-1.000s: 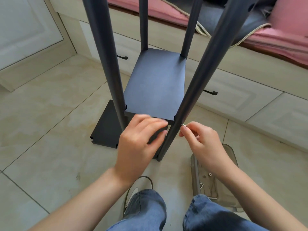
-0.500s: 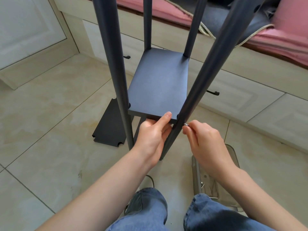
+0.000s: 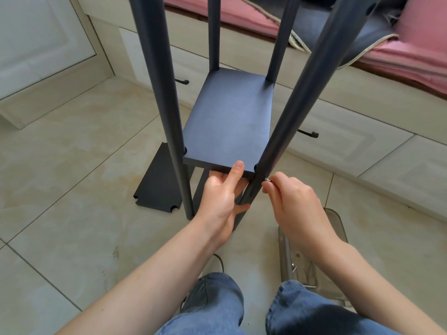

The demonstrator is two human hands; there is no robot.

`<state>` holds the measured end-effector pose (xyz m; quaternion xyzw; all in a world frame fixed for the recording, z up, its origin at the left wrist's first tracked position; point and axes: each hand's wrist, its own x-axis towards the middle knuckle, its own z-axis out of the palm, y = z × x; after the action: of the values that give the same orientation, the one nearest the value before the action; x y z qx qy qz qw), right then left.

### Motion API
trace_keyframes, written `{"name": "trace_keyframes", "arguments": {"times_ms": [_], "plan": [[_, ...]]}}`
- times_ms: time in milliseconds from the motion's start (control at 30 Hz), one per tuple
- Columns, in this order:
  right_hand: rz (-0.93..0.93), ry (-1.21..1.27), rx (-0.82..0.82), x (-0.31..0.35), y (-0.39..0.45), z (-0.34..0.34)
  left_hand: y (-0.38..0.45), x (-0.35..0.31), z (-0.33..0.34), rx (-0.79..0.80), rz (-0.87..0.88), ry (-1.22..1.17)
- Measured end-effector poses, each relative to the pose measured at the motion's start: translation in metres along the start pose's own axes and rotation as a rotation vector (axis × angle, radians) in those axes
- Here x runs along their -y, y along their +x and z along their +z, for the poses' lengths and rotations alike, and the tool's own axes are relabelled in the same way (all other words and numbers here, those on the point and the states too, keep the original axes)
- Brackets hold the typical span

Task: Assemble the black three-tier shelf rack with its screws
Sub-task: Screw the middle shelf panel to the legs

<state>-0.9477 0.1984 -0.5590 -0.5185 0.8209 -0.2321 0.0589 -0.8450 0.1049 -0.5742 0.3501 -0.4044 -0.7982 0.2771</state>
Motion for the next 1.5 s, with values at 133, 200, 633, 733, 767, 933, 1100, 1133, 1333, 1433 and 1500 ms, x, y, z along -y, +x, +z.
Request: {"name": "trace_keyframes", "arguments": {"times_ms": [133,200,633,733,767,933,1100,1133,1333,1433,1500], "plan": [[0.014,0.017,0.032,-0.002,0.002,0.002,0.002,0.002,-0.001,0.025,0.005,0.010],[0.043,0.088,0.049,-0.004,0.002,0.004,0.002,0.002,-0.002,0.024,-0.002,0.009],[0.206,0.635,0.166,-0.013,0.011,-0.001,0.003,0.000,0.000,0.002,-0.035,0.015],[0.263,0.704,0.158,-0.010,0.009,0.002,0.003,0.000,0.000,0.017,-0.035,0.013],[0.294,0.736,0.170,-0.009,0.009,0.003,0.003,0.000,-0.001,0.025,-0.036,0.007],[0.354,0.791,0.199,-0.009,0.007,0.005,0.004,0.002,-0.002,0.051,-0.051,-0.018],[0.209,0.620,-0.048,-0.013,0.006,0.006,0.004,0.006,-0.002,0.041,-0.051,-0.039],[0.176,0.553,-0.081,-0.012,0.005,0.007,0.004,0.006,-0.001,0.039,-0.049,-0.033],[0.020,0.140,-0.078,-0.011,0.004,0.006,0.005,0.009,0.001,0.024,-0.031,-0.008],[-0.060,-0.003,-0.077,-0.013,0.003,0.005,0.006,0.010,0.000,0.020,-0.030,-0.008],[-0.007,0.092,-0.038,-0.011,0.003,0.006,0.005,0.009,0.000,0.021,-0.030,-0.003]]}}
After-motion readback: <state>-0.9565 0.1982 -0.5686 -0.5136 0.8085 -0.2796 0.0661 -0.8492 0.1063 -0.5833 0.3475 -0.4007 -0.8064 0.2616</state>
